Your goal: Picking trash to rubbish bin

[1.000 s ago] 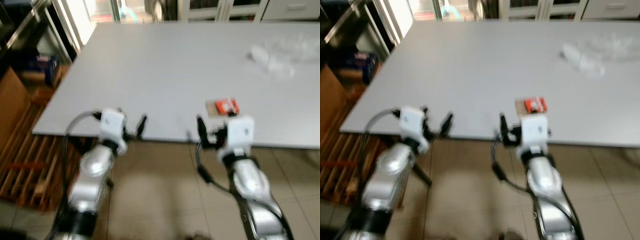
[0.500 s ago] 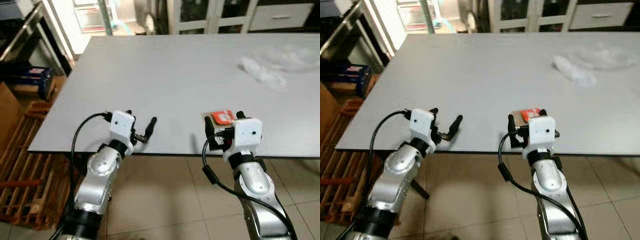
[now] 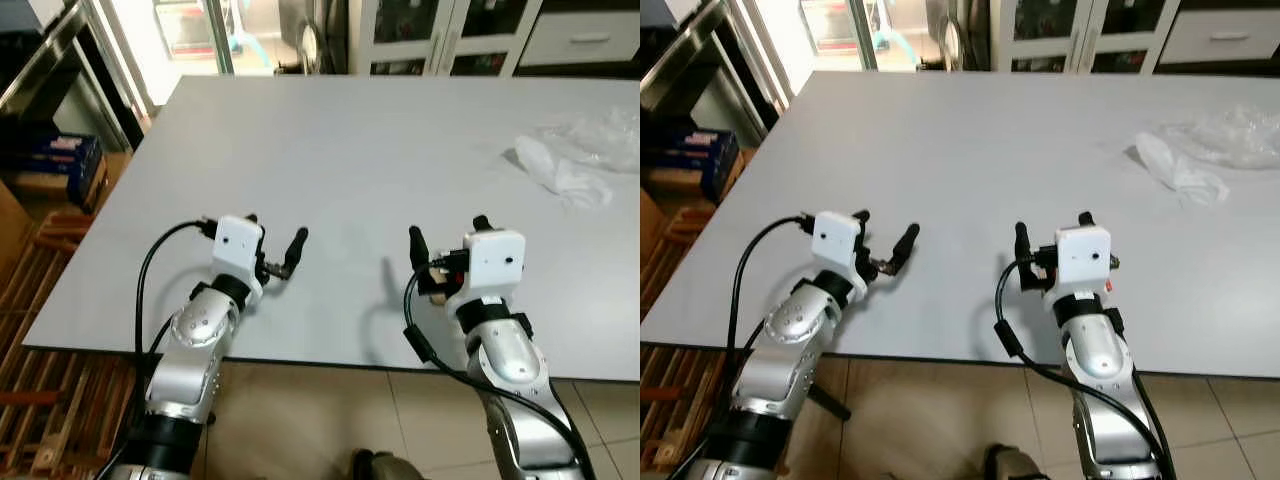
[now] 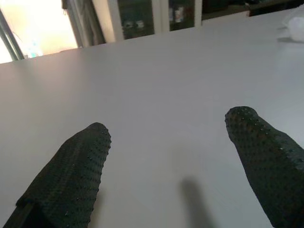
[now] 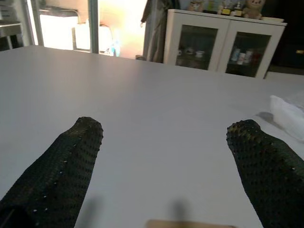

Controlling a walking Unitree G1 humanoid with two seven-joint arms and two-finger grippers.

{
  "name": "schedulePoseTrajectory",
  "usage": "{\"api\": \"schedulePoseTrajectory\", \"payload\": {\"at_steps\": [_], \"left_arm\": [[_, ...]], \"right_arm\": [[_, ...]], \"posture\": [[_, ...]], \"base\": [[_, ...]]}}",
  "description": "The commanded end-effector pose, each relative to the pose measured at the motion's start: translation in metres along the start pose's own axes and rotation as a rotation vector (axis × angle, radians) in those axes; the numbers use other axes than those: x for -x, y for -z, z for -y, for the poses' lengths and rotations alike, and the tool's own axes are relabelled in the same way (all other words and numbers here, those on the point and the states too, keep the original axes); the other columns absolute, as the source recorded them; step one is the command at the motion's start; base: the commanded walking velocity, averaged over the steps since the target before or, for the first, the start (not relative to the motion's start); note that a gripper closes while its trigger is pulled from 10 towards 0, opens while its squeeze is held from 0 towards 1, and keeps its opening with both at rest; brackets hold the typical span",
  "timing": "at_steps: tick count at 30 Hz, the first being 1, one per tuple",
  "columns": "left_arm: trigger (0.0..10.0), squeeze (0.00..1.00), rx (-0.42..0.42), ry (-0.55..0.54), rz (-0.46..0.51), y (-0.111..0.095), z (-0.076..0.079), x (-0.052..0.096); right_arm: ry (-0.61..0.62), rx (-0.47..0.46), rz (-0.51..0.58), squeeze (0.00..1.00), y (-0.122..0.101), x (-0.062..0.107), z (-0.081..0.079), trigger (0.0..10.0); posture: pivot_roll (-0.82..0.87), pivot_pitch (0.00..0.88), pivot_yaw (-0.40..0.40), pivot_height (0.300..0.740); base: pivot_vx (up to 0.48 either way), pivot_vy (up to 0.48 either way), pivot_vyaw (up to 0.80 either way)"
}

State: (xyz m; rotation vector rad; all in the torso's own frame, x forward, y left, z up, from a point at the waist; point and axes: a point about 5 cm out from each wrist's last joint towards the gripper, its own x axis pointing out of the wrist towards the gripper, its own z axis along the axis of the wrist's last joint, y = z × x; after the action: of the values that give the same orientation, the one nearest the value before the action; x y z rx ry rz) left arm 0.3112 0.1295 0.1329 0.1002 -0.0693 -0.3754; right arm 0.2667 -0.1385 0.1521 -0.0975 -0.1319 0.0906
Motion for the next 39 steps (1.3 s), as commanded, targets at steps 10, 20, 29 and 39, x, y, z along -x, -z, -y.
{"api": "schedulePoseTrajectory", "payload": {"at_steps": [10, 20, 29, 39], "left_arm": [[10.0, 0.00, -0.010, -0.010, -0.015, 0.0033, -0.0036, 0.0047], [10.0, 0.00, -0.017, -0.003, -0.022, 0.0045, -0.0037, 0.0047], [10.0, 0.00, 0.006, -0.007, -0.020, 0.0051, -0.0037, 0.0054], [10.0, 0.00, 0.010, -0.006, -0.030, 0.0068, -0.0040, 0.0069]], "right_arm": [[-0.010, -0.007, 0.006, 0.00, -0.0029, 0.0016, -0.0044, 10.0], [-0.006, -0.008, -0.001, 0.00, -0.0027, 0.0014, -0.0047, 10.0], [-0.017, -0.004, -0.014, 0.00, -0.0002, 0.0020, -0.0059, 10.0], [-0.037, -0.031, -0.059, 0.00, 0.0043, 0.0027, -0.0093, 10.0]], "posture": [[-0.07, 0.122, 0.048, 0.740], [-0.07, 0.120, 0.050, 0.740], [-0.06, 0.122, 0.050, 0.740], [-0.06, 0.129, 0.048, 0.740]], "base": [[0.000, -0.031, 0.00], [0.000, -0.480, 0.00], [0.000, -0.320, 0.00], [0.000, 0.000, 0.00]]}}
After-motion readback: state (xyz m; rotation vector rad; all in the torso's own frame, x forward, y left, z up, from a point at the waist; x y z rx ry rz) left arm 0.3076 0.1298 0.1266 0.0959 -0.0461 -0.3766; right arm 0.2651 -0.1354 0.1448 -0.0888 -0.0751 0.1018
